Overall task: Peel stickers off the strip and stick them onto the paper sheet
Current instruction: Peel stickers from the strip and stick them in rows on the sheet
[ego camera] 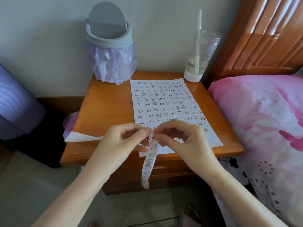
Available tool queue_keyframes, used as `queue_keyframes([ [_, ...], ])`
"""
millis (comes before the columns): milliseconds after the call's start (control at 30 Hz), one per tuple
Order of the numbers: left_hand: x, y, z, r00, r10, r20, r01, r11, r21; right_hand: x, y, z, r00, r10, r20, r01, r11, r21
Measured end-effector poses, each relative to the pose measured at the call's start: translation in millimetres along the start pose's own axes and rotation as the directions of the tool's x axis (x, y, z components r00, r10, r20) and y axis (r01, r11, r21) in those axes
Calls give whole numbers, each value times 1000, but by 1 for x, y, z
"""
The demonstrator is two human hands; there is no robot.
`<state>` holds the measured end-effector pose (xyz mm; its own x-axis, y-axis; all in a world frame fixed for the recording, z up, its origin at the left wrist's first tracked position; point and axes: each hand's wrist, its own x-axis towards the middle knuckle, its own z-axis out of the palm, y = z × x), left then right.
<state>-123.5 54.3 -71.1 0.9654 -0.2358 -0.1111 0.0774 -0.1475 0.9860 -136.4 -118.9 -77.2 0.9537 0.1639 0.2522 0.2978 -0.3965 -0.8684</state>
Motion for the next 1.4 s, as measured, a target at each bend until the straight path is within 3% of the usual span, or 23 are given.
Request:
queue_keyframes([
  [367, 4, -8, 2, 999, 29, -31, -26, 994, 103, 4, 3, 2, 1000, -2, -16, 0, 990, -139],
  [567, 5, -9, 2, 998, 21, -67, -16, 996, 86, 7, -1, -15, 998, 54, 28, -53, 998, -34],
  [667, 5, -11, 0, 997, -1, -71, 9, 995, 99, 13, 0, -37, 986, 168, -18, -168, 986, 17],
  [800, 6, -16, 1, 998, 14, -58, -2, 980, 200, 18, 16, -63, 931, 365, -7, -364, 925, -114],
  [900, 8, -18, 2, 999, -2, -46, 14, 965, 262, 17, 25, -73, 899, 437, 36, -423, 885, -197],
  [1400, 10, -19, 2, 998, -30, -49, 42, 962, 269, 15, 39, -64, 918, 392, 61, -367, 897, -245],
])
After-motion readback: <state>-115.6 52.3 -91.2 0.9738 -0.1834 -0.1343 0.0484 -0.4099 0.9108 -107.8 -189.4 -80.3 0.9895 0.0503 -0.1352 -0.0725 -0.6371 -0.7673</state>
